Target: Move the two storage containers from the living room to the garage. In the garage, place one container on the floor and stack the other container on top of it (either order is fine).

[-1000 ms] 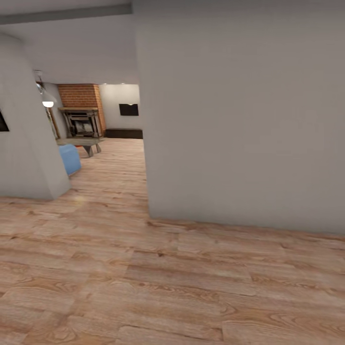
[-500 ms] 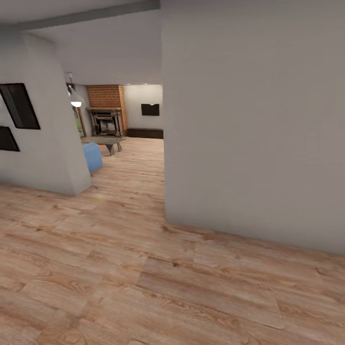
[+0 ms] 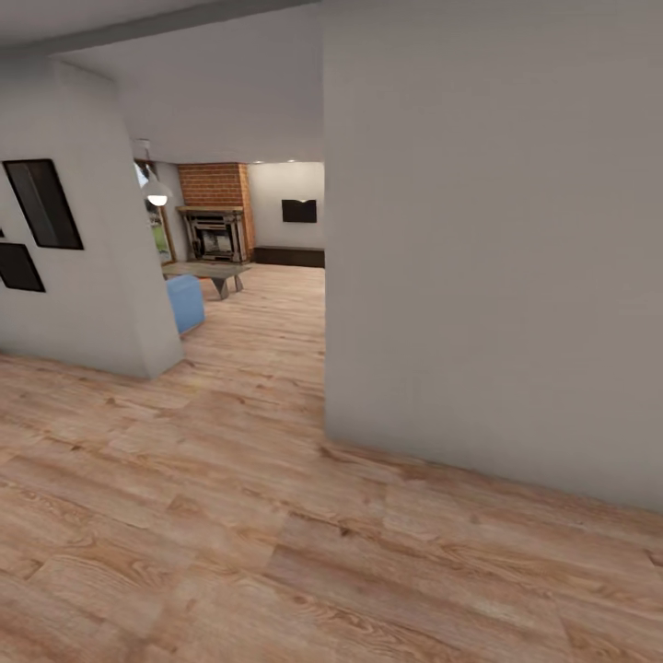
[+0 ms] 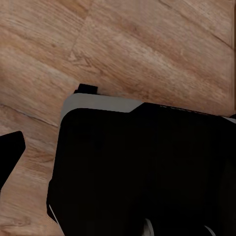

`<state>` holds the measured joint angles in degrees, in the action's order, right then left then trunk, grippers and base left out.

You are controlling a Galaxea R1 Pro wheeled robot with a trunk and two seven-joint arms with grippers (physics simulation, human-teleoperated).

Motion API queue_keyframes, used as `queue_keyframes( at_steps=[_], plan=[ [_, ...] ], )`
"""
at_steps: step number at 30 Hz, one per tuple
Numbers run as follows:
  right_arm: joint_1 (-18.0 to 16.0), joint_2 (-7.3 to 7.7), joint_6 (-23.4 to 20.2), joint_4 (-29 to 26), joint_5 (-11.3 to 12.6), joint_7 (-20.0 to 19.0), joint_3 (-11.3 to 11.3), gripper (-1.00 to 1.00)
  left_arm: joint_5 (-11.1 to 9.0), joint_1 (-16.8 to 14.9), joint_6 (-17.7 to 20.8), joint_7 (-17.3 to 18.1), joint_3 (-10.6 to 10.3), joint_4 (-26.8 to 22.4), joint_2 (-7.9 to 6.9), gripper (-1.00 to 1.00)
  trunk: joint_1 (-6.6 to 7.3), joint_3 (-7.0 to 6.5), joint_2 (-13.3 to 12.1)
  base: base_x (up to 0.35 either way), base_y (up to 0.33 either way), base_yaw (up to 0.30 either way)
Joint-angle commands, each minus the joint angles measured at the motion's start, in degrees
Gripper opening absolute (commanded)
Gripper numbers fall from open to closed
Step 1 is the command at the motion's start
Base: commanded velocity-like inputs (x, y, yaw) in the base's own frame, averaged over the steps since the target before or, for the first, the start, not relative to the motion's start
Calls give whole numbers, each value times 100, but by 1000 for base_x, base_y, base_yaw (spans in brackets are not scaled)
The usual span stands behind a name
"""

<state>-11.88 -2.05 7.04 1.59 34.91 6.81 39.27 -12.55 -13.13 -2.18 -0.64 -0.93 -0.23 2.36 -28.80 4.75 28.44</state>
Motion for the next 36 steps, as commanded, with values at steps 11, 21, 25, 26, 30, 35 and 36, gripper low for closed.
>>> queue_keyframes(
  at_steps=[11,21,25,26,30,35,36],
  plan=[
    [-7,-6,27,17,43,5,45,100,-37,-5,-17,-7,-12,6,1,100,-6,11,9,323,0,0],
    [-7,-7,33,17,43,5,45,100,-37,-5,-19,-6,-12,6,1,100,-6,11,9,323,0,70],
    [-7,-7,34,17,43,5,45,100,-37,-5,-19,-7,-12,6,1,100,-6,11,9,323,0,261],
    [-7,-7,34,17,43,5,45,100,-37,-5,-19,-7,-12,6,1,100,-6,11,9,323,0,270],
    [-7,-15,34,17,43,5,45,100,-37,-5,-19,-7,-12,6,0,100,-6,11,9,323,0,274],
    [-7,-22,34,17,43,5,45,100,-37,-5,-19,-7,-12,6,1,100,-6,11,9,323,0,276],
    [-7,-22,34,17,43,5,45,100,-37,-5,-19,-7,-12,6,1,100,-6,11,9,323,0,276]
  ],
)
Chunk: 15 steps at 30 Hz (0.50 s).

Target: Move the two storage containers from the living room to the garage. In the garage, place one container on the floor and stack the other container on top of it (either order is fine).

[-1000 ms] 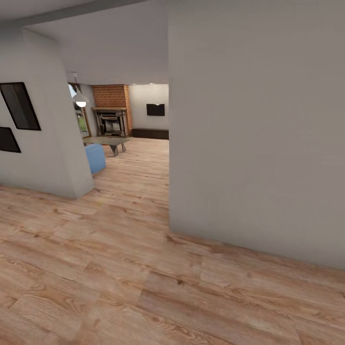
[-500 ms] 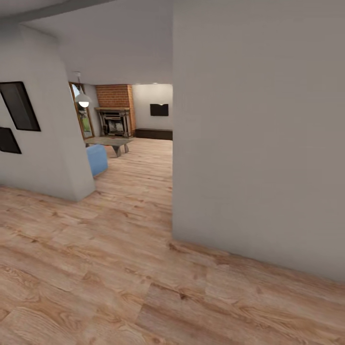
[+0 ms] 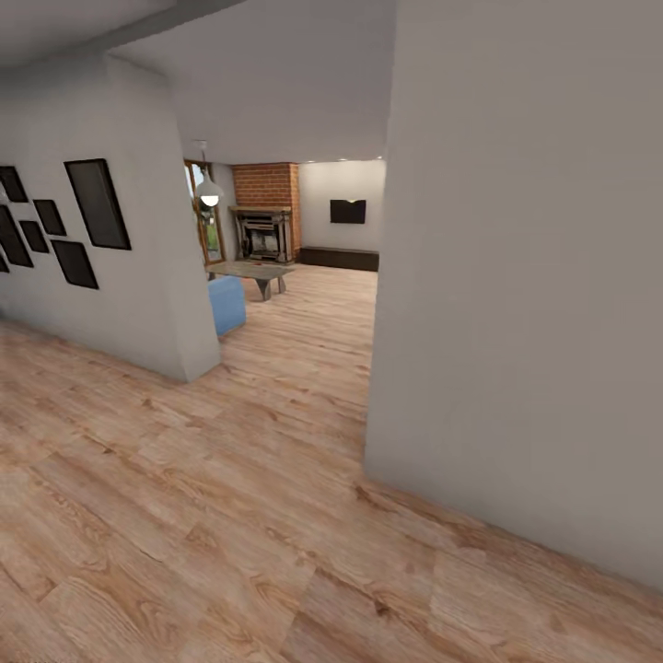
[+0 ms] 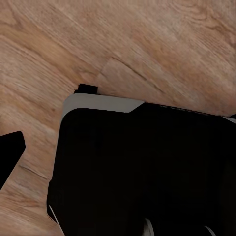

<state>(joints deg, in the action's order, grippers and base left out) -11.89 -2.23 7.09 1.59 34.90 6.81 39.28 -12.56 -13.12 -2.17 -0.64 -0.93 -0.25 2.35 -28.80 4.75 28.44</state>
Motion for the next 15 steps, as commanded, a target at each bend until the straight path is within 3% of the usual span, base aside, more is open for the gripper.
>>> queue_keyframes(
  at_steps=[1,15],
  plan=[
    [-6,-5,29,17,43,5,44,100,-36,-7,-20,-7,-12,7,2,100,-6,11,9,323,0,276],
    [-6,-12,29,17,43,5,44,100,-36,-7,-14,-7,-12,7,1,100,-6,11,9,323,0,276]
  ],
)
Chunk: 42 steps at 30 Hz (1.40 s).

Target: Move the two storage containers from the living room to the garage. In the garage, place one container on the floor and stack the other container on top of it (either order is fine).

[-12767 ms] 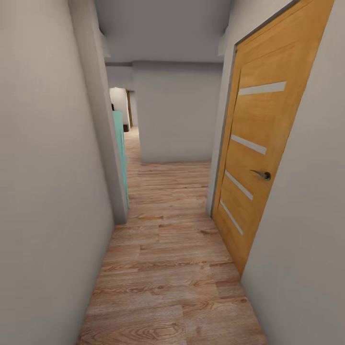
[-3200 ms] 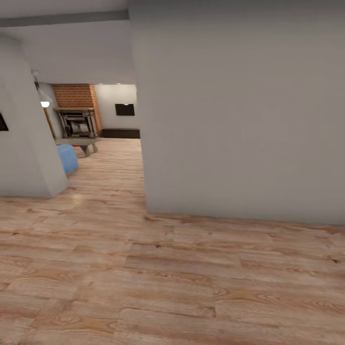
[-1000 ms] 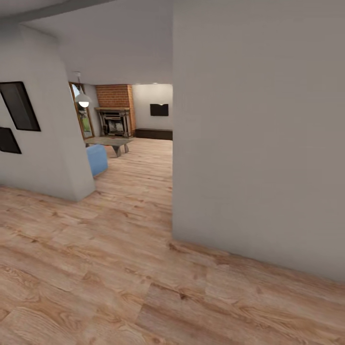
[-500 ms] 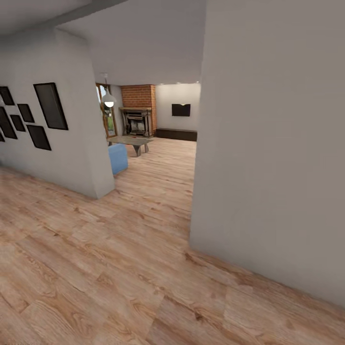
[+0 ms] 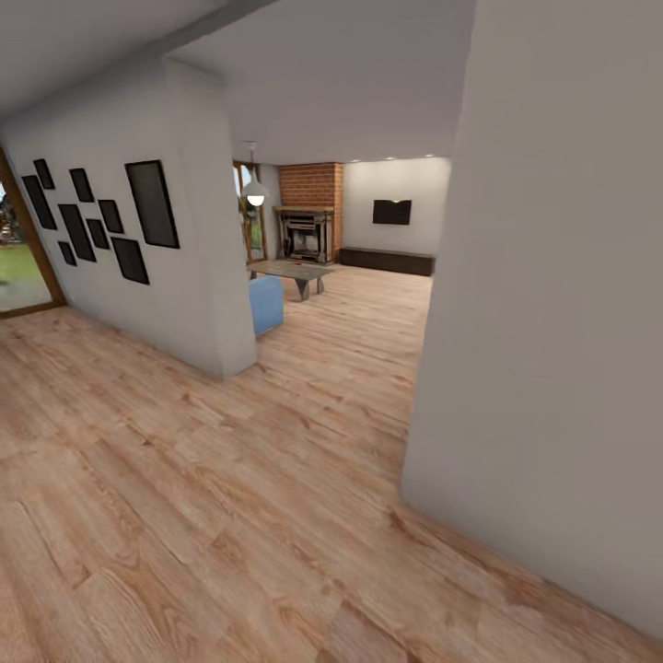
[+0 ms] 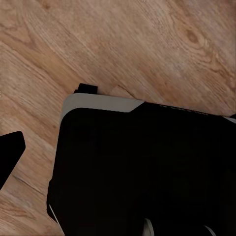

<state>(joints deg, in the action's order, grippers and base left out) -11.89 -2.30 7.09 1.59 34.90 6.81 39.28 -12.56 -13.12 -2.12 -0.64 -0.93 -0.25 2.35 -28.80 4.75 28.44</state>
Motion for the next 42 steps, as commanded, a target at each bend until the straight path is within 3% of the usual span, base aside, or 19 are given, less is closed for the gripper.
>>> queue_keyframes(
  at_steps=[1,34,42],
  plan=[
    [-6,-6,29,17,43,5,44,100,-36,-7,-19,-7,-12,7,2,100,-6,11,9,323,0,276],
    [-6,-7,29,17,43,5,44,100,-36,-7,-17,-6,-12,7,-24,100,-6,11,9,323,0,275],
    [-6,11,29,17,34,5,44,100,-36,-7,-17,-7,-12,7,-24,100,-6,11,9,323,0,72]
  ],
)
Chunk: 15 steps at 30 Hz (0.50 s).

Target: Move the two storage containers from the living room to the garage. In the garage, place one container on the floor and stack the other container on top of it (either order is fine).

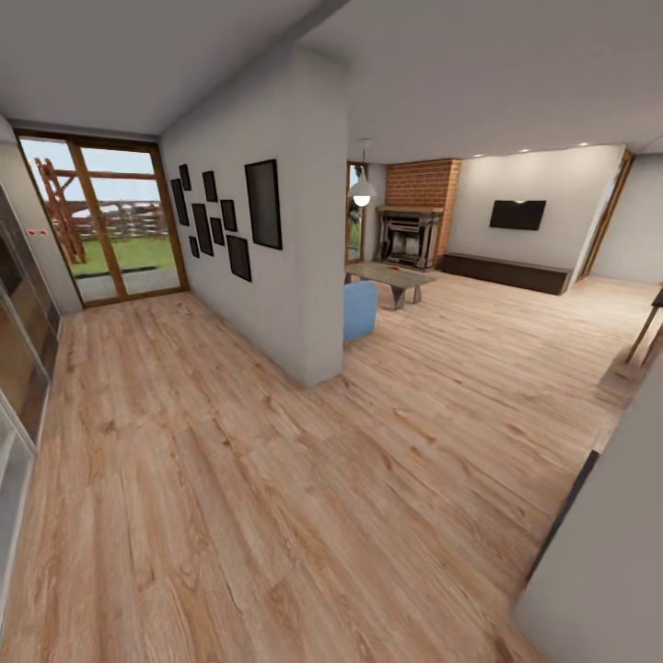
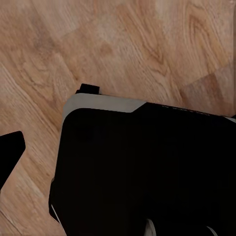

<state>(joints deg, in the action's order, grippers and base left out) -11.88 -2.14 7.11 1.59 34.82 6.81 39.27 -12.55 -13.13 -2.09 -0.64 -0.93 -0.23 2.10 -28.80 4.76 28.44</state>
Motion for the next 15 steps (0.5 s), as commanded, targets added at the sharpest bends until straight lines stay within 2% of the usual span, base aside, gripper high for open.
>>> queue_keyframes(
  at_steps=[1,15],
  plan=[
    [-7,-5,27,17,43,5,45,100,-37,-5,-19,-7,-13,6,1,100,-6,11,9,323,0,5],
    [-7,3,27,17,42,5,45,100,-37,-5,-19,-6,-13,6,1,100,-6,11,9,323,0,1]
  ],
)
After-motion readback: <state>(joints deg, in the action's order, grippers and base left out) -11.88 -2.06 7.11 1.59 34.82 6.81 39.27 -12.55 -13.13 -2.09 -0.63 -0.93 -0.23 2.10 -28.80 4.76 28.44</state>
